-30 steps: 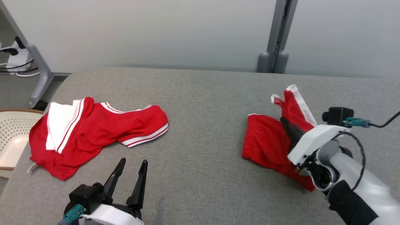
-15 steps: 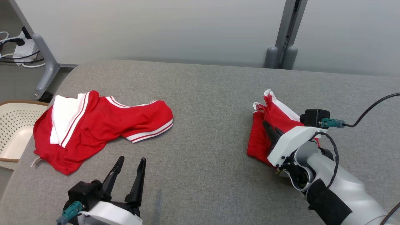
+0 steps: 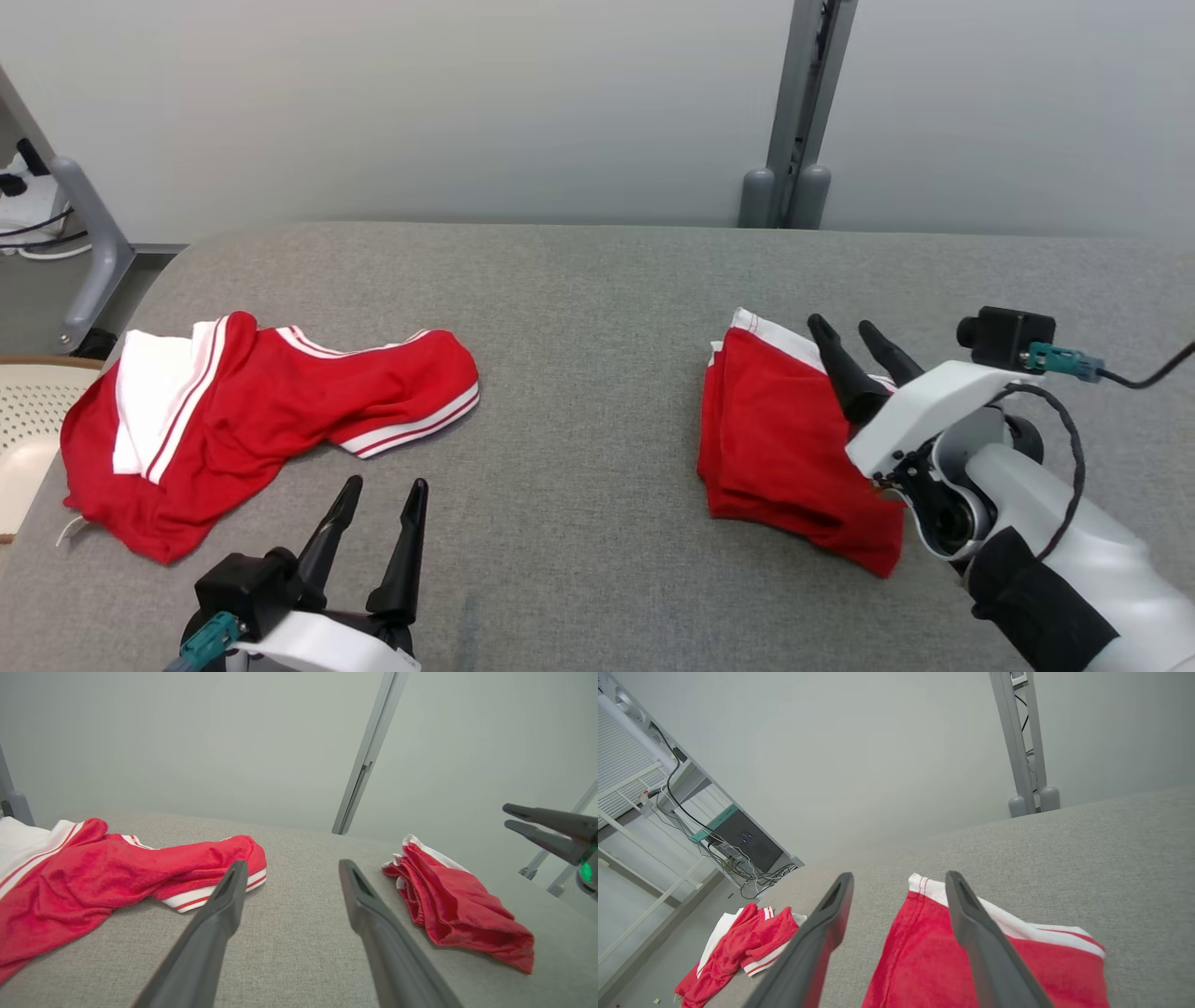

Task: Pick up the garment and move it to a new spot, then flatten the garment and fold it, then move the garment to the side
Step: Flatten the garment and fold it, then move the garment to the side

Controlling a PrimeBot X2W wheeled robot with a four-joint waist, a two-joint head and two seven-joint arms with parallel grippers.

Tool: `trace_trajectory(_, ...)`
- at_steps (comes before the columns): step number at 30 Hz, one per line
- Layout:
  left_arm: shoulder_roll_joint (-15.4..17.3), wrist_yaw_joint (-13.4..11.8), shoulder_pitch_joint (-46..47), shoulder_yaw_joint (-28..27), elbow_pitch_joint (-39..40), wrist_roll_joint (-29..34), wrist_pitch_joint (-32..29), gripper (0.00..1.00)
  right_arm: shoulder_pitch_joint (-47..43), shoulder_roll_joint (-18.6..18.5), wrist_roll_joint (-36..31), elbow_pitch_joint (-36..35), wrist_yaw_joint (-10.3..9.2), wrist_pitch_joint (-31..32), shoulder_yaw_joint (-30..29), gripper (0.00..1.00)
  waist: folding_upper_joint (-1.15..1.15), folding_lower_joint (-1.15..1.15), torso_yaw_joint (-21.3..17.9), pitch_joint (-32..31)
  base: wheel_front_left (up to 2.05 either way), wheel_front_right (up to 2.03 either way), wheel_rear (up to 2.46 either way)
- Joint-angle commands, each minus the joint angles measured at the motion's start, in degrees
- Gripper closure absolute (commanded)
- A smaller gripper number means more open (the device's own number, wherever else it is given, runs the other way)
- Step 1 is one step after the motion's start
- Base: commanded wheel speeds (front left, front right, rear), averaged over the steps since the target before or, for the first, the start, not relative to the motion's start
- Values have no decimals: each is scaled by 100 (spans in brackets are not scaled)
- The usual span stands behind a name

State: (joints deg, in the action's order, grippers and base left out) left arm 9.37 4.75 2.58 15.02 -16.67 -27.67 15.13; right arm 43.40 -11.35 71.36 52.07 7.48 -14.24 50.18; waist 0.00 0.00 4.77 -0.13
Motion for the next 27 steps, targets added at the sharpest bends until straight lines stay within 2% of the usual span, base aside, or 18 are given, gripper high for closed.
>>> trace_trajectory(1,9,-26,-60,-48,39,47,0,0,-125,-118,-48,-77,3,-61,-37,0,0,0,-70,-35,0,0,0)
trace_trajectory(6,-6,-36,-140,-160,140,61,1,0,-282,-473,-326,-275,3,-105,-266,0,0,0,-218,-69,0,0,0)
trace_trajectory(8,-17,-29,-214,-217,187,83,0,0,-515,-608,-640,-434,3,-100,-699,0,0,0,-282,-73,0,0,0)
trace_trajectory(12,-44,-3,-234,-268,250,110,1,0,-971,-653,-1076,-641,3,-101,-1433,0,0,0,-332,-87,0,0,0)
trace_trajectory(15,-57,2,-275,-314,294,148,1,0,-1391,-569,-1397,-800,3,-102,-1895,0,0,0,-348,-86,0,0,0)
trace_trajectory(20,-86,23,-318,-452,427,231,1,0,-1788,-379,-1871,-918,3,-102,-2312,0,0,0,-383,-60,0,0,0)
trace_trajectory(25,-109,77,-316,-462,409,284,0,0,-1762,-169,-2138,-605,3,20,-2416,0,0,0,-369,-43,0,0,0)
trace_trajectory(27,-118,75,-302,-463,392,292,1,0,-1647,-98,-2184,-314,3,337,-2446,0,0,0,-355,-31,0,0,0)
